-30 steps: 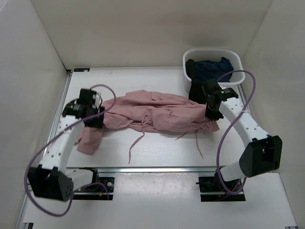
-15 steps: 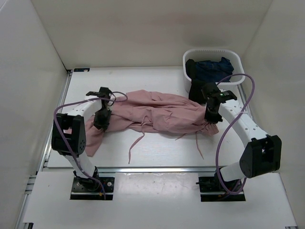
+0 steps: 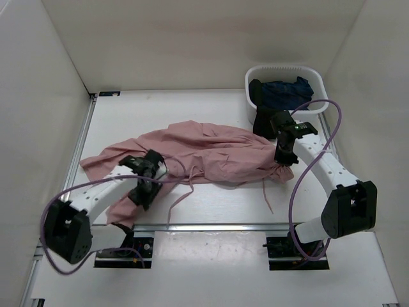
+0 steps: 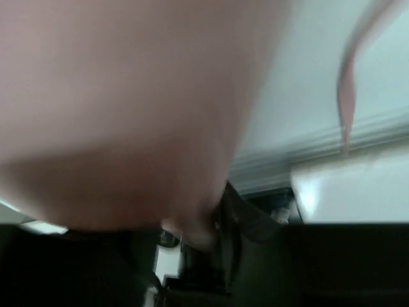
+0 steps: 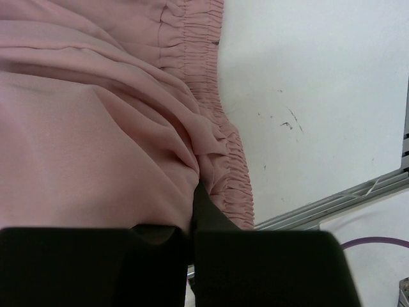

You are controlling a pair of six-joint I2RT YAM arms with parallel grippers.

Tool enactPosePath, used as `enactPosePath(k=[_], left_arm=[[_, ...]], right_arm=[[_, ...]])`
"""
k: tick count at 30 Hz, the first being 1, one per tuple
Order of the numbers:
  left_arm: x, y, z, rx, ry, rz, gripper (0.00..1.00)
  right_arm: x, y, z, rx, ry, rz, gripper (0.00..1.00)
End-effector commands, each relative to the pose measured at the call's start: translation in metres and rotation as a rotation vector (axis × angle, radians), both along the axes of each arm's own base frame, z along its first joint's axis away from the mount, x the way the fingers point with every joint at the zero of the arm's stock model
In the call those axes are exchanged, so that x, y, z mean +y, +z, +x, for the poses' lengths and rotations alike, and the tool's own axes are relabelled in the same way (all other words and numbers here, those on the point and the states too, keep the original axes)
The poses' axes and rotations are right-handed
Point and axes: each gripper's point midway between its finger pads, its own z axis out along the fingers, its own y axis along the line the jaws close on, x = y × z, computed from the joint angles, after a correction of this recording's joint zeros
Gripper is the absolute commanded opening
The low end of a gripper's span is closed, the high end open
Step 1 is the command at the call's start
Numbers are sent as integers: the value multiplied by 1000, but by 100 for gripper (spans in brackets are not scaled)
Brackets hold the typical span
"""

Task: Fold and stack the trousers
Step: Flatten the trousers out

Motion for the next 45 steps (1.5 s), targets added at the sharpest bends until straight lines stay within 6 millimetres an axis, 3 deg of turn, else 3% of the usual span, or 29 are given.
enactPosePath(k=[1,2,3,4,5,7,9,11,12,15,16,19,23,28,29,31,32,34,35,36,37,38,39,42,44,45], left_arm=[[-9,-12,-56,252,-89,-4,60],[-22,-6,-57,267,-113,-49,74],[-39,11,-42,219,-122,-116,79],[-49,23,-41,231,-125,-157,81],[-71,50,-26,176,-144,-257,83],[-87,77,-6,86,-162,-318,83],[-90,113,20,-61,-155,-354,83],[-83,127,39,-155,-123,-344,81],[-73,129,57,-221,-75,-319,81],[-44,99,75,-237,16,-195,81],[-39,80,80,-225,32,-161,81],[-34,46,94,-191,47,-80,86],[-21,29,122,-243,83,23,93],[-1,-19,114,-139,103,133,91],[13,-34,106,-99,123,185,73],[21,-39,111,-102,146,205,30],[32,-40,115,-109,178,229,14],[37,-15,151,-206,231,224,14],[50,18,187,-324,301,241,14],[57,38,208,-386,339,244,14],[66,62,228,-460,383,244,14],[81,120,263,-620,463,238,14],[88,144,277,-685,498,235,14],[93,227,300,-892,560,177,14],[90,244,293,-934,559,155,14],[82,233,278,-904,529,142,14]], right_arm=[[-5,1,6,-10,2,-28,0],[-5,-1,6,0,2,-31,0],[-6,-1,6,-2,-1,-39,0],[-8,2,9,-11,-10,-36,0],[-8,0,9,1,-2,-42,0],[-11,0,7,7,-4,-53,0],[-13,0,5,13,-6,-65,0],[-13,-3,3,22,-6,-67,0],[-14,-2,3,25,2,-70,0],[-14,-7,3,34,3,-73,0],[-11,-7,5,26,5,-60,0],[-9,-11,5,39,8,-53,0],[-8,-13,4,42,11,-44,0],[-14,-13,5,39,-3,-62,0],[-15,-9,6,37,4,-73,0],[-21,-1,13,12,-10,-80,0],[-23,2,18,7,-11,-82,0],[-33,25,37,-56,-47,-71,0],[-38,33,44,-68,-57,-72,0],[-45,59,58,-137,-73,-64,0],[-48,66,68,-155,-77,-74,0],[-52,76,72,-166,-73,-80,0],[-55,101,81,-219,-77,-94,0],[-59,126,88,-258,-74,-119,0],[-51,134,85,-289,-62,-85,0],[-47,130,78,-296,-50,-57,0]])
